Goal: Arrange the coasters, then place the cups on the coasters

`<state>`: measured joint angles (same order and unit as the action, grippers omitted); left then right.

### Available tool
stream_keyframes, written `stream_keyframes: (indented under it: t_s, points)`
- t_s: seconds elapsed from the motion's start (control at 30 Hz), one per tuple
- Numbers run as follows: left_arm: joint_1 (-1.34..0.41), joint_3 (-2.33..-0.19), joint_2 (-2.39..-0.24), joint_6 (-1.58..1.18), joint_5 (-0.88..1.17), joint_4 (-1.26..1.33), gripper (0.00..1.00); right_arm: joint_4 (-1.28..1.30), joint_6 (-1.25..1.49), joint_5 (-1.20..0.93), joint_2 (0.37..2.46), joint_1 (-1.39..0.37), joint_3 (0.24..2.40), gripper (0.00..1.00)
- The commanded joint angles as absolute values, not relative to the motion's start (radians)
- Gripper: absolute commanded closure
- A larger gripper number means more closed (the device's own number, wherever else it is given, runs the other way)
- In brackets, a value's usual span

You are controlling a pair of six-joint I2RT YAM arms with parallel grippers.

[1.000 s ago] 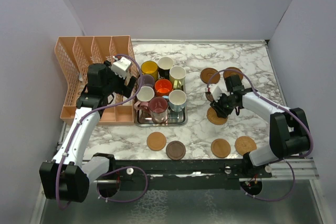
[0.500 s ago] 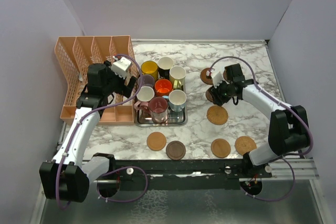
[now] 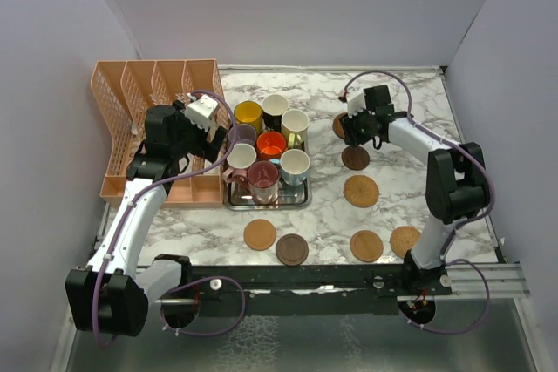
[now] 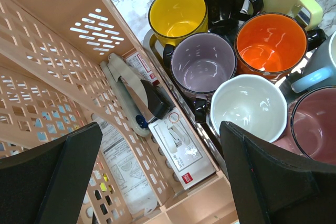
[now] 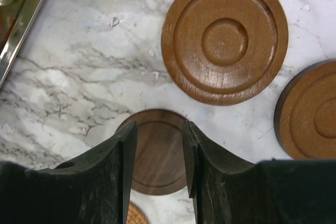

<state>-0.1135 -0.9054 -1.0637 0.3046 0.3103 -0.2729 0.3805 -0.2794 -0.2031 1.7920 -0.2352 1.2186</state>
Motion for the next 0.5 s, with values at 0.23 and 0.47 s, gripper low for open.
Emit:
stream_keyframes:
  t_s: [0.23,0.47]
  points:
    - [-0.117,-0.905,-1.045,0.307,0.335,-0.275,0.01,0.327,-0.203,-0.126,2.023,-0.218,1.436,0.63]
    - [-0.118,-0.907,-1.049,0.307,0.333,-0.276,0.01,0.357,-0.187,-0.214,2.108,-0.174,1.518,0.64]
